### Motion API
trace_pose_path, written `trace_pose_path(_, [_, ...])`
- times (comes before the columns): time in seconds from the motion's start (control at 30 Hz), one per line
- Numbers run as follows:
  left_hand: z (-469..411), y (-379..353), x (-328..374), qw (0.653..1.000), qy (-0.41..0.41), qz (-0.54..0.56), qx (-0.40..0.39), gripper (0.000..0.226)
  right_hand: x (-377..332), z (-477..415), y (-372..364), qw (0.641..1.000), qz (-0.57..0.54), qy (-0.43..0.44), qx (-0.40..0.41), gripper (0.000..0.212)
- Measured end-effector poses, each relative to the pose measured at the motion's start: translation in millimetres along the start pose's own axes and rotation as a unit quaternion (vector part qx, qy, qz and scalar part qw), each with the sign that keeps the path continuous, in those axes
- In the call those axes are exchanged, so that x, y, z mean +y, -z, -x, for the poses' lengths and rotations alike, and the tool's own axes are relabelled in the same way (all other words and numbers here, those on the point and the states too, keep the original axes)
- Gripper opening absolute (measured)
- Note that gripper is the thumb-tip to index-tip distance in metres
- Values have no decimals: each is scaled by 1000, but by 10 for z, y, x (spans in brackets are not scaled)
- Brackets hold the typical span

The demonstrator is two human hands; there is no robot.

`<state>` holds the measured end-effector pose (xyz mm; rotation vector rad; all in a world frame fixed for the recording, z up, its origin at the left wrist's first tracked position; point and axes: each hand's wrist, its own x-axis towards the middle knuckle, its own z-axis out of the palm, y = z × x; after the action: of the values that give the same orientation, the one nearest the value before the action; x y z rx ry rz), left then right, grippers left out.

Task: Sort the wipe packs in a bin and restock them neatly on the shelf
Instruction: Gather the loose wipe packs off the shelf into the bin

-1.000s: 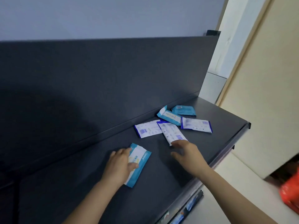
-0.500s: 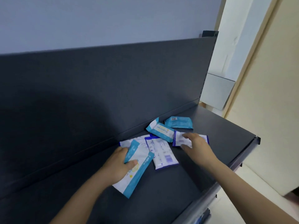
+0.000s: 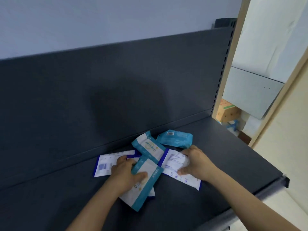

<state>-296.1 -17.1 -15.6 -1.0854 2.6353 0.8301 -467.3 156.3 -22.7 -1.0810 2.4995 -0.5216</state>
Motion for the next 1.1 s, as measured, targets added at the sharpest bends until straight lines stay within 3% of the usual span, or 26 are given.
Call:
trace_pose_path(0.1, [2, 35, -4, 997, 4, 72, 16, 59, -15, -55, 33, 999, -15, 35, 7, 55])
trace_pose_path(0.23, [73, 49, -49, 982, 8, 187, 36, 114, -27, -167, 153, 996, -54, 62, 35, 39])
trace_pose_path(0.3, [115, 99, -72, 975, 7, 213, 62, 122, -31, -265, 218, 993, -77, 68, 57, 42])
trace_pose_path(0.43, [81, 299, -234, 972, 10, 202, 120, 115, -57, -507, 261, 993, -82, 53, 67, 47])
trace_pose_path(0.57, [-30, 464, -463, 974, 29, 174, 140, 71, -27, -713, 219, 999, -34, -9, 12, 51])
trace_pose_path(0.63, [-91, 488, -578, 974, 59, 185, 118, 69, -13, -743, 201, 998, -41, -43, 0, 54])
trace_pose_path(0.73, [-190, 466, -682, 976, 84, 178, 94, 77, -21, -716, 193, 996, -39, -79, 8, 85])
trace_pose_path(0.8, [-234, 462, -700, 985, 73, 126, 95, 58, -36, -682, 175, 995, 3, -101, 3, 99])
trace_pose_path(0.87, [-254, 484, -693, 986, 63, 132, 75, 49, -37, -641, 157, 993, 10, -119, -1, 84])
trace_pose_path(0.93, [-275, 501, -702, 984, 62, 163, 43, 59, -61, -560, 163, 991, -30, -134, -6, 63])
trace_pose_path(1.1, [-225, 501, -701, 977, 87, 186, 52, 95, -79, -397, 157, 987, -94, -132, -15, 56])
